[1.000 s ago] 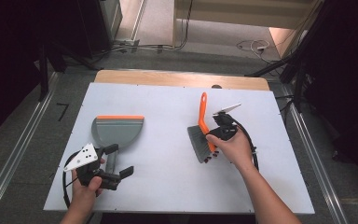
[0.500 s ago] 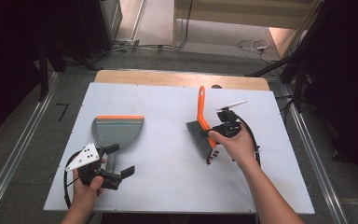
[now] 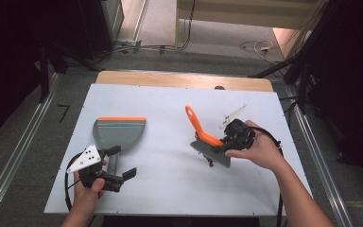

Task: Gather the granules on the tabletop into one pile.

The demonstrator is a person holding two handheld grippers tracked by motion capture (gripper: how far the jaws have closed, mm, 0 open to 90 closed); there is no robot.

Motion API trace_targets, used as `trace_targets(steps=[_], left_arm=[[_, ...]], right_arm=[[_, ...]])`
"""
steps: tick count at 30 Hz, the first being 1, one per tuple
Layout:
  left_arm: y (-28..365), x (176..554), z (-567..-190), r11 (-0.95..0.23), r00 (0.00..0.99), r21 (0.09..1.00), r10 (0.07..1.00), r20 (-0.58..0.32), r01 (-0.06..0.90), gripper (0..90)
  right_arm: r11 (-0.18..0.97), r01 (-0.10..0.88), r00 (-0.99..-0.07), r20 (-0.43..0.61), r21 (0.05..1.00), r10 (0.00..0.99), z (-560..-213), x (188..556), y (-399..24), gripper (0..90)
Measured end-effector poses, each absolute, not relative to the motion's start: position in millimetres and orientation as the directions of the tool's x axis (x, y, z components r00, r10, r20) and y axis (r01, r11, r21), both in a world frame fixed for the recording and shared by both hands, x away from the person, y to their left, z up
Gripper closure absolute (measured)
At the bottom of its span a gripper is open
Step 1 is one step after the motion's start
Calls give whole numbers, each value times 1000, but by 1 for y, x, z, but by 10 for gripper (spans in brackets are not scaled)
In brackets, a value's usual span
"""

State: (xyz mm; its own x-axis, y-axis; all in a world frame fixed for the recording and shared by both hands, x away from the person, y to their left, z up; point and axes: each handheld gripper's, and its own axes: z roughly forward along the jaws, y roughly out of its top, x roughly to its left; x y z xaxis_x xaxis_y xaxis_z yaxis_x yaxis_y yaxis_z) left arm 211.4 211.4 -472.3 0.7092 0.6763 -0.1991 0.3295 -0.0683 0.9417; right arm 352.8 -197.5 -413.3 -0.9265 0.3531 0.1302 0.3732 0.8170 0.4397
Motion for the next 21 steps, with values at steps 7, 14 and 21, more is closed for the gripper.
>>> trace_targets(steps=[7, 14, 21], left_arm=[[212, 212, -472, -69, 708, 941, 678, -198, 330, 4], [212, 212, -473, -73, 708, 940, 678, -197, 332, 4], [211, 212, -473, -77, 709, 940, 677, -196, 334, 5]], right_arm=[[885, 264, -964, 140, 383, 227, -430, 344, -194, 684], [899, 247, -968, 132, 361, 213, -441, 355, -186, 684], [875, 274, -960, 167, 400, 224, -447, 375, -192, 681]])
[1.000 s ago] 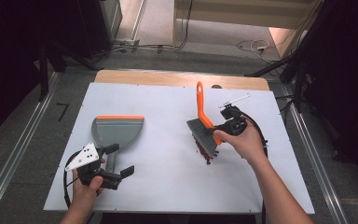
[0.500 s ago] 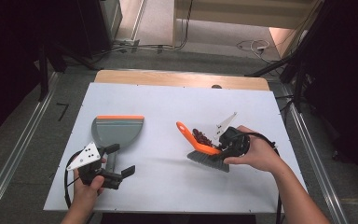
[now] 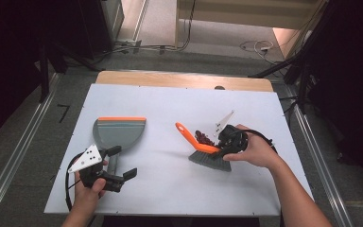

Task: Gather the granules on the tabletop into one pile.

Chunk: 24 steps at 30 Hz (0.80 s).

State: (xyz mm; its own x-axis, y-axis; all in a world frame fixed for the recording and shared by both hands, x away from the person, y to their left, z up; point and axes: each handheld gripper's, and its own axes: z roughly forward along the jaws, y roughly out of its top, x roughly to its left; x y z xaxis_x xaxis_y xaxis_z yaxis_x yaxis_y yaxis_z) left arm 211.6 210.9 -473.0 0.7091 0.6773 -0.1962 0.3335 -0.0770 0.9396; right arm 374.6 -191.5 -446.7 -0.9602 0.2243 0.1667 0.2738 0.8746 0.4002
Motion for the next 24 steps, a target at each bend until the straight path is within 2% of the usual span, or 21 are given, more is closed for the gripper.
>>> trace_targets(steps=[13, 24], left_arm=[[209, 211, -473, -84, 714, 939, 674, -192, 332, 5], [208, 211, -473, -88, 718, 940, 670, -190, 331, 4]], right_arm=[[881, 246, -969, 135, 403, 209, -445, 398, -186, 680], [863, 282, -959, 110, 419, 260, -443, 412, -188, 681]])
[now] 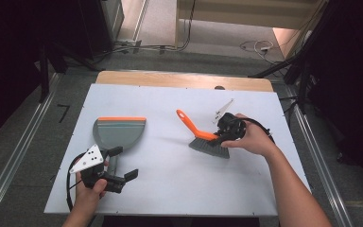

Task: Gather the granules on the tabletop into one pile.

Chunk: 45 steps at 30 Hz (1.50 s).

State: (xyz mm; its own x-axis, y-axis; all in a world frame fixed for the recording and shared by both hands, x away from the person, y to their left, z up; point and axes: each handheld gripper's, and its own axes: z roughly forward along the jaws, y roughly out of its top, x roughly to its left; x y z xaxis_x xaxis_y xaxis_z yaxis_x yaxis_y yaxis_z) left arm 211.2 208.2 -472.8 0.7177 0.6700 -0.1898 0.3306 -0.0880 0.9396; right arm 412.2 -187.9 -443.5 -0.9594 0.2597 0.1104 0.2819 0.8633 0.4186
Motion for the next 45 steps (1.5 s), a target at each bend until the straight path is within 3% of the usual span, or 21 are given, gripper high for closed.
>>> trace_targets(steps=[23, 32, 40, 45], left_arm=[[208, 211, -473, -90, 718, 940, 671, -188, 330, 5], [209, 210, -472, -85, 716, 940, 672, -190, 330, 5], [208, 210, -472, -85, 718, 941, 670, -190, 329, 5], [208, 210, -472, -85, 718, 941, 670, -191, 329, 5]], right_arm=[[860, 277, -958, 58, 428, 279, -438, 422, -186, 683], [821, 280, -956, 62, 498, 288, -418, 408, -192, 684], [735, 388, -891, 24, 556, 452, -398, 393, -210, 684], [638, 515, -787, 21, 572, 617, -396, 392, -228, 684]])
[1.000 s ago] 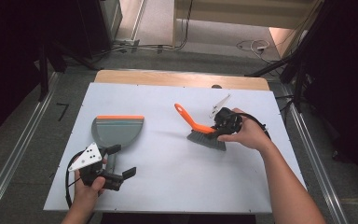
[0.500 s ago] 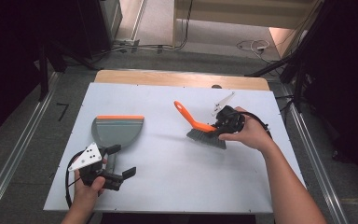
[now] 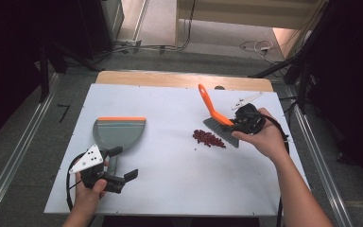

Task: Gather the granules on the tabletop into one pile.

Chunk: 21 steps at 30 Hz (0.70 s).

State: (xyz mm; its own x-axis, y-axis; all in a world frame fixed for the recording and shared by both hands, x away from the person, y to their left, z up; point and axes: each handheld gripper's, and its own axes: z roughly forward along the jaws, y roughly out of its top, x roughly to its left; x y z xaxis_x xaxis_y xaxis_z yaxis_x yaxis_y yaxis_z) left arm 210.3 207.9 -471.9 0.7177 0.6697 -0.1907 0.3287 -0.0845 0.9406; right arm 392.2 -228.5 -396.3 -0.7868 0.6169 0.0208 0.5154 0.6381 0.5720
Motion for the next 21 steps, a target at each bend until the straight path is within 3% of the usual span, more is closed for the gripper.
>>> trace_targets(steps=[6, 13, 21], left_arm=[[207, 211, -472, -91, 718, 939, 670, -189, 332, 4], [205, 211, -472, -97, 720, 938, 668, -186, 332, 5], [210, 210, -473, -84, 715, 939, 672, -193, 332, 4]], right_arm=[[572, 598, -677, -28, 561, 736, -410, 392, -241, 684], [692, 469, -731, -199, 549, 653, -426, 409, -228, 684], [751, 438, -767, -231, 494, 599, -443, 418, -219, 684]])
